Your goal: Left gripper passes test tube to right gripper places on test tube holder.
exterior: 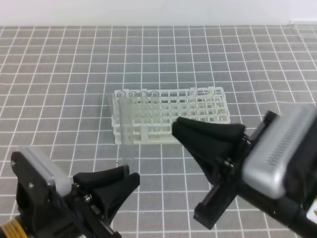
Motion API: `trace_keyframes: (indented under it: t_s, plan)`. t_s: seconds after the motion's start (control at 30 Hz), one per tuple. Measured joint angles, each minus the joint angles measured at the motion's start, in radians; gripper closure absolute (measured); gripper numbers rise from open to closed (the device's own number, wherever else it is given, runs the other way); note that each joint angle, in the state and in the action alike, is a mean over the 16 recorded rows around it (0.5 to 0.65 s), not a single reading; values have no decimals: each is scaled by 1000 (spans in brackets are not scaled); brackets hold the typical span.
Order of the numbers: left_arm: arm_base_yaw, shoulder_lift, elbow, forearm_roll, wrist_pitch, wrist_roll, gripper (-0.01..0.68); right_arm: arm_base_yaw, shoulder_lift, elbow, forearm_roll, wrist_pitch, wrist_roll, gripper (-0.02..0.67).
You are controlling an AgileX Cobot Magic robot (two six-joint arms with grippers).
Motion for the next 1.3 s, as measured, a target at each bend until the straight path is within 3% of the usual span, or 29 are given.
trace_keyframes:
  t_s: [0.13,0.27,0.6,0.73,1.07,1.3]
  plan:
    - [0,19,0,-5,-33,22,621,44,-2,73,5,-196,-21,634]
    - [0,47,0,-5,-78,40,627,64,17,99,12,-301,-19,559]
    - [0,113,1,3,-183,52,639,67,118,20,48,-316,12,279]
    - [0,124,1,11,-203,52,639,67,163,-23,74,-307,25,207]
    - [0,128,0,46,-214,54,639,67,246,-89,122,-293,34,180]
    - [0,128,0,60,-213,69,639,67,275,-110,125,-274,34,222]
